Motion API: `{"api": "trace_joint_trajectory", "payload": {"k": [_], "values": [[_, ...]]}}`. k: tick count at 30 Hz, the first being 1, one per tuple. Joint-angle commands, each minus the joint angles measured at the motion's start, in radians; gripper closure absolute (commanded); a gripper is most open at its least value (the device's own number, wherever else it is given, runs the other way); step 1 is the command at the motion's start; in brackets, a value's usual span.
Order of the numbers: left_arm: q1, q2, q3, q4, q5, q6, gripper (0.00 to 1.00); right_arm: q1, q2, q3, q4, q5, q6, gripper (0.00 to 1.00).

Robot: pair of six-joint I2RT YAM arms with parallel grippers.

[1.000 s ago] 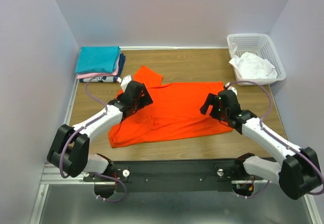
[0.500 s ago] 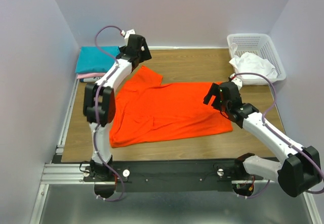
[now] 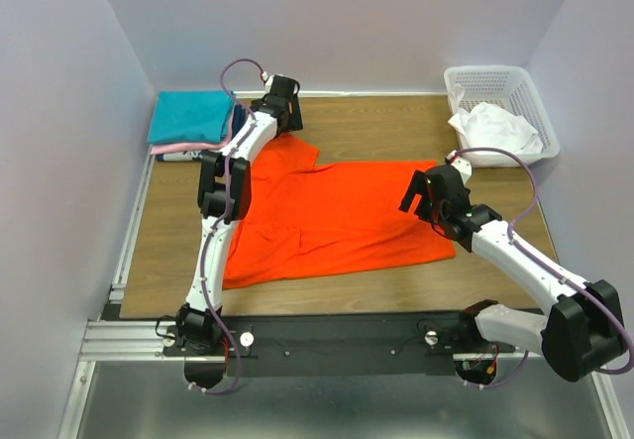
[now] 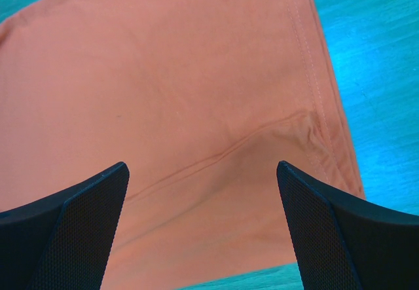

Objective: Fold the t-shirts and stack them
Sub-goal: Fold the tshirt

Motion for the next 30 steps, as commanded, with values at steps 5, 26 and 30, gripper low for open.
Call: {"api": "trace_joint_trajectory", "payload": {"k": [5,26,30], "values": [[0.001,0.048,0.021,-0.029,0.009,0.009,0.18,-0.006,0.016,-0.019,-0.013,0.021,-0.021,0.0],[0.0,-0.034,-0.065,0.007,0.042,0.001,1.0,-0.019,0.186,0.145,-0.014,0.198,0.037,0.0],[0.0,-0.088,-0.119,0.03,0.045,-0.003,1.0,-0.064,0.37,0.294,-0.014,0.25,0.037,0.0]]}}
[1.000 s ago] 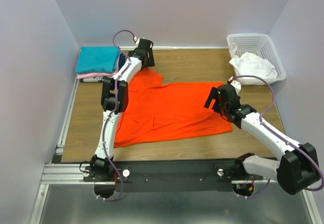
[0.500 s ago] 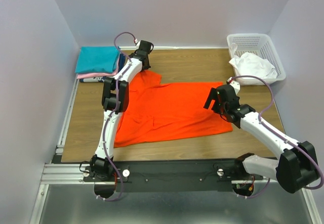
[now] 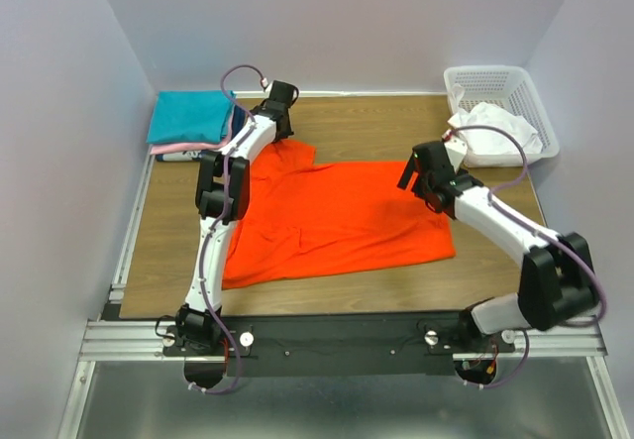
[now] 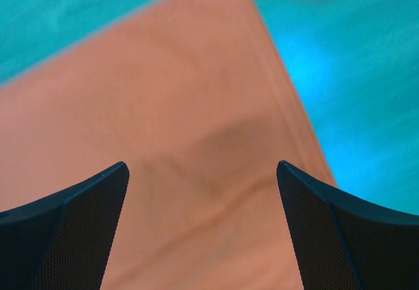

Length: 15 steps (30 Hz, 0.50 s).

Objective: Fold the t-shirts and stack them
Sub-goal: Fold the tshirt

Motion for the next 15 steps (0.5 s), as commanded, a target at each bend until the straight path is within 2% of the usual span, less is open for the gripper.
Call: {"api": "trace_joint_trajectory", "payload": {"k": [1,10,15], "values": [[0.0,-0.087,-0.058,0.015,0.023,-0.01,1.0,-0.05,0.19,0.196,0.0,0.123,0.002,0.0],[-0.001,-0.199,-0.181,0.062,0.011,-0.035,1.0,-0.11,0.635,0.561,0.0,0.189,-0.076,0.03],[-0.001,-0.243,-0.253,0.088,0.005,-0.044,1.0,-0.114,0.753,0.683,-0.004,0.257,-0.109,0.06]]}}
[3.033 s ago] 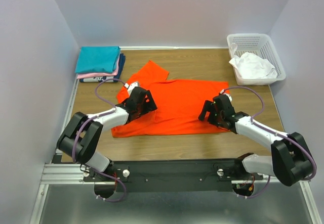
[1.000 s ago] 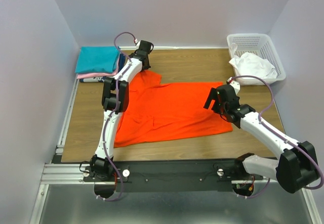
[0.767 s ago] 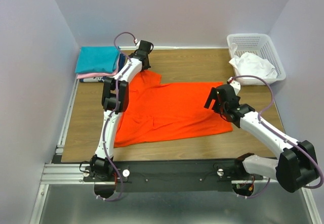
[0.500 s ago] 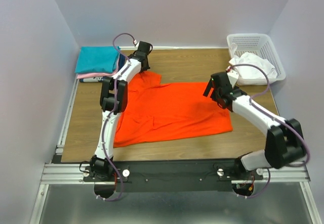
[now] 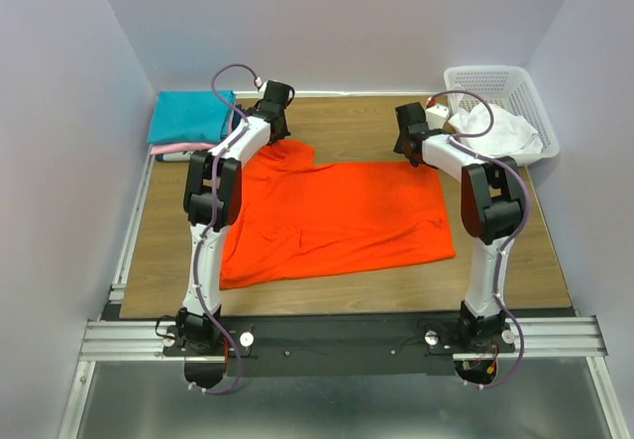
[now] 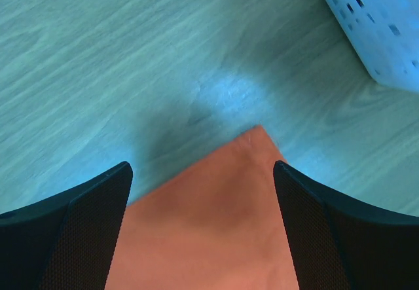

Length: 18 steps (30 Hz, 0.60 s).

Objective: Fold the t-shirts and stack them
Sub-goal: Fold the tshirt

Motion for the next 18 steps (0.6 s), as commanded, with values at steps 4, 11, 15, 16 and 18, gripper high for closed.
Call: {"api": "trace_joint_trajectory", "payload": {"k": [4,11,15,16,18], "values": [[-0.001,-0.106,-0.118,0.062,0.002,-0.021,1.0,-0.003,0.104,0.098,-0.026,0.138,-0.04,0.09],[-0.007,-0.162,-0.201,0.1,0.004,-0.03,1.0,-0.003,0.122,0.071,-0.052,0.159,-0.034,0.14],[-0.011,-0.179,-0.23,0.107,0.005,-0.034,1.0,-0.003,0.116,0.04,-0.068,0.169,-0.019,0.21],[-0.011,-0.182,-0.23,0.11,0.004,-0.036,1.0,-0.003,0.118,0.035,-0.069,0.173,-0.019,0.21],[-0.012,-0.185,-0.235,0.108,0.001,-0.033,1.0,-0.003,0.118,0.034,-0.075,0.173,-0.017,0.28]]}}
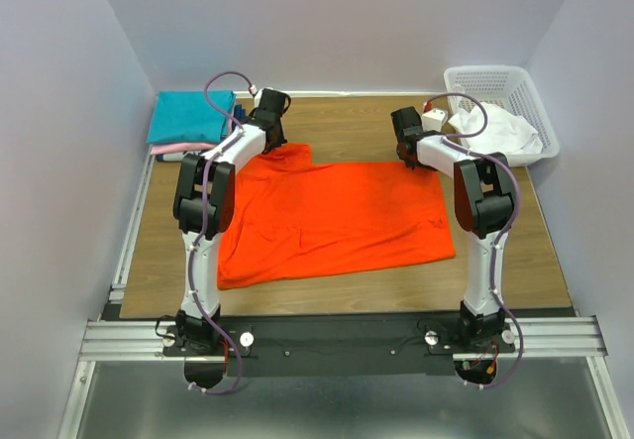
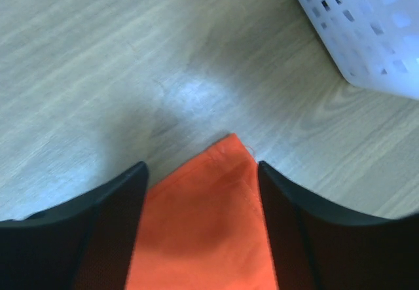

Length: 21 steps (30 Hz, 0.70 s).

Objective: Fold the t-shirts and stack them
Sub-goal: Fold the tshirt

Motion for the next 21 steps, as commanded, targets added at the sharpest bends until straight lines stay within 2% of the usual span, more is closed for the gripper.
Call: {"api": "trace_joint_trajectory", "payload": {"k": [1,4,11,21], "values": [[-0.009,-0.049,-0.022,0.029,-0.001,-0.012,1.0,-0.002,0.02,-0.022,-0.043,0.054,0.018,0.3],[-0.01,-0.058,-0.032,0.029,-0.01,-0.014,1.0,-0.002,0.025,-0.02,-0.049,0.06,0.028,0.32],[-0.015,-0.087,-0.053,0.034,-0.009,-0.017,1.0,-0.004,0.031,-0.013,-0.06,0.061,0.035,0.59],[-0.022,-0.154,-0.116,0.04,-0.025,-0.029,1.0,-0.002,0.004,-0.017,-0.072,0.063,0.061,0.91]]}}
